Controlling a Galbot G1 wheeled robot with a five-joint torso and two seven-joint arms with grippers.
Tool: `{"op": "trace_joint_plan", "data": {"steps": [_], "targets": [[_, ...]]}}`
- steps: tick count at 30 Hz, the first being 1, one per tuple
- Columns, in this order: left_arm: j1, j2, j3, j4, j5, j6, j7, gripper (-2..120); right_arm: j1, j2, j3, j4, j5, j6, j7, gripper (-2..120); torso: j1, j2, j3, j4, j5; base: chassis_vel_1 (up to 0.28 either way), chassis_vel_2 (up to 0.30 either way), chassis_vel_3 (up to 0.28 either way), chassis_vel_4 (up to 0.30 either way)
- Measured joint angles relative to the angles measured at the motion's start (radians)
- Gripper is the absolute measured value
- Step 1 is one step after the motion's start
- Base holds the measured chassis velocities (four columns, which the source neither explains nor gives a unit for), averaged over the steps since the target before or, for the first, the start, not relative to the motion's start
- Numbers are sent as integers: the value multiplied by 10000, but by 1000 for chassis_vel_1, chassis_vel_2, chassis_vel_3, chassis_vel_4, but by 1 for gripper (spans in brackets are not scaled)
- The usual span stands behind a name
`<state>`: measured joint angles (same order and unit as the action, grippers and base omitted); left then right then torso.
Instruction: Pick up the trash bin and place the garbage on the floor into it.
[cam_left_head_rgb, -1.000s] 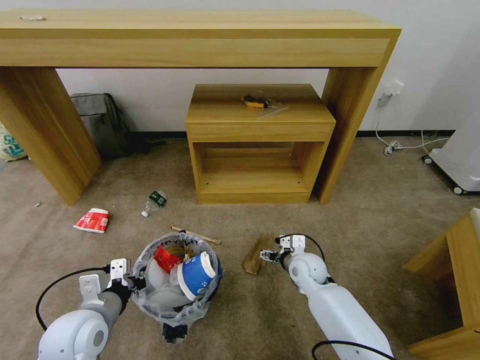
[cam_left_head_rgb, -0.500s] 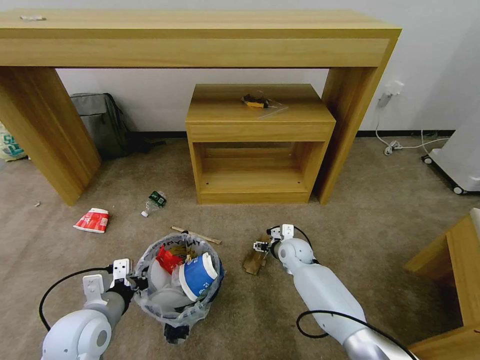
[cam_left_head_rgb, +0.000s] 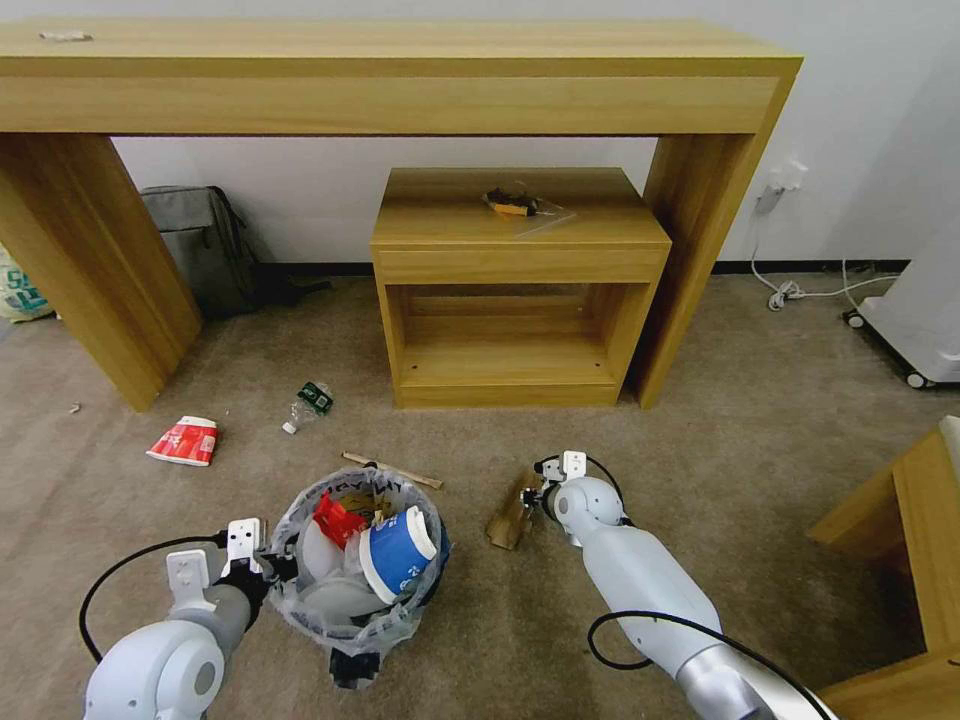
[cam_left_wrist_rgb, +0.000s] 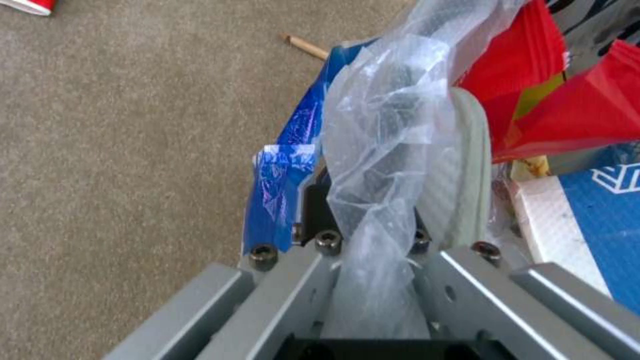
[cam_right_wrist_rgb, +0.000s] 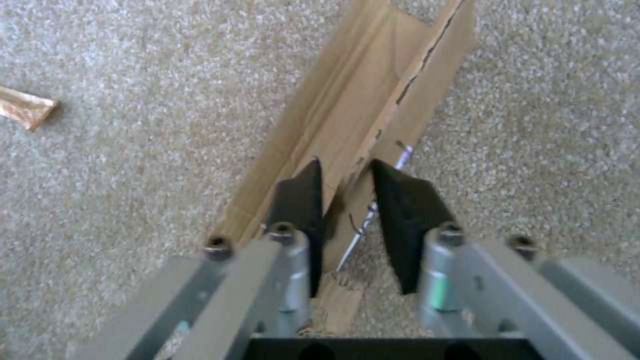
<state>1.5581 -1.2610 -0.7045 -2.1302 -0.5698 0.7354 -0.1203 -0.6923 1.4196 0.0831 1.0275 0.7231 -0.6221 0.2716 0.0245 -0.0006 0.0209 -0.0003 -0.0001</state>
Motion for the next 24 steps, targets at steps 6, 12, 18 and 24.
{"op": "trace_joint_plan", "data": {"steps": [6, 12, 18, 24], "targets": [[35, 6, 9, -87, 11, 0, -3, 0, -142, -18, 82, 136, -159, 166, -15, 0, 0, 0, 0, 0, 1, 0, 0, 0, 0], [57, 12, 24, -180, 12, 0, -14, 0, -748, -272, 195, 1142, -614, 509, -113, 0, 0, 0, 0, 1, 1, 0, 0, 0, 0], [102, 119, 23, -290, 10, 1, -83, 0, -1901, -957, 453, 3161, -1737, 1521, -995, 0, -1, 1, 0, 0, 1, 0, 0, 0, 0], [135, 261, 288, -319, 17, 1, -233, 0, -2499, -1805, 855, 4933, -2380, 2672, -2155, 0, -1, 0, 0, 0, 3, 0, 0, 0, 0]]}}
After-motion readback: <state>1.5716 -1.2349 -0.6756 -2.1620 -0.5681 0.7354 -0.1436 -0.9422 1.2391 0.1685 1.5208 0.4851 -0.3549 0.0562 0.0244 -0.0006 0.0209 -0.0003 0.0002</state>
